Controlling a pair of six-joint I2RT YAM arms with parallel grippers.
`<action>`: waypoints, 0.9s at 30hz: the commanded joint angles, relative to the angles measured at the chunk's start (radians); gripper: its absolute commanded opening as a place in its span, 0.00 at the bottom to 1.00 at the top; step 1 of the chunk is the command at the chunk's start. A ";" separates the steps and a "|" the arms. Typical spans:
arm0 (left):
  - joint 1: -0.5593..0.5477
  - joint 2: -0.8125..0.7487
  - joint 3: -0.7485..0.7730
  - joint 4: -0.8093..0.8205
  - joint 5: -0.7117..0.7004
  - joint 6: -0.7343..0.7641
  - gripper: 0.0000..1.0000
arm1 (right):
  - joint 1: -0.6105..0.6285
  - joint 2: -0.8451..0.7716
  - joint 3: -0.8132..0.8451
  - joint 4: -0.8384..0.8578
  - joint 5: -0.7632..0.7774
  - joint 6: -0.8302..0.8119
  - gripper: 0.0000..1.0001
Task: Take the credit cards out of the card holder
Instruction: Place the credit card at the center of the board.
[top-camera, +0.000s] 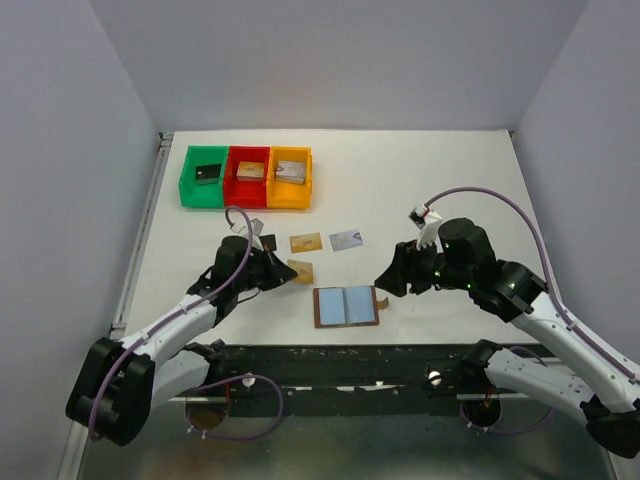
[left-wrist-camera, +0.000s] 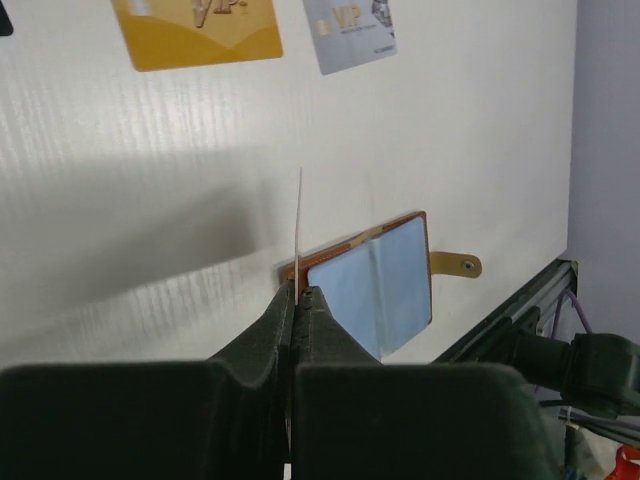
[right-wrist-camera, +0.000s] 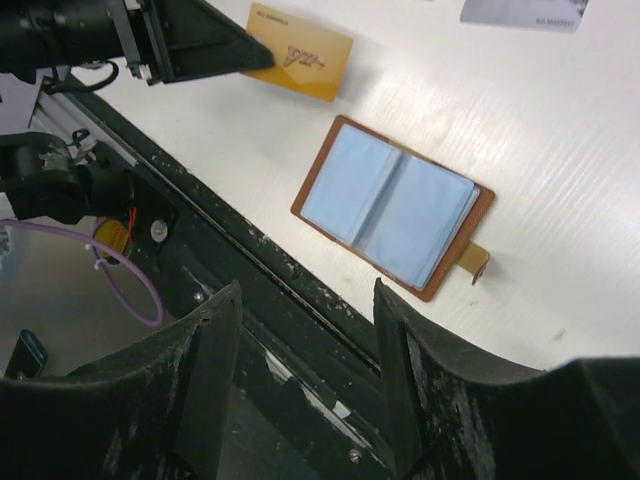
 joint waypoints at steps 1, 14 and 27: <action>0.020 0.122 0.031 0.105 -0.068 -0.042 0.00 | 0.002 -0.032 -0.066 0.071 0.015 0.075 0.63; 0.041 0.403 0.080 0.309 -0.018 -0.119 0.00 | 0.002 -0.066 -0.107 0.083 -0.006 0.071 0.63; 0.041 0.494 0.109 0.326 0.035 -0.110 0.07 | 0.000 -0.069 -0.123 0.083 0.000 0.046 0.63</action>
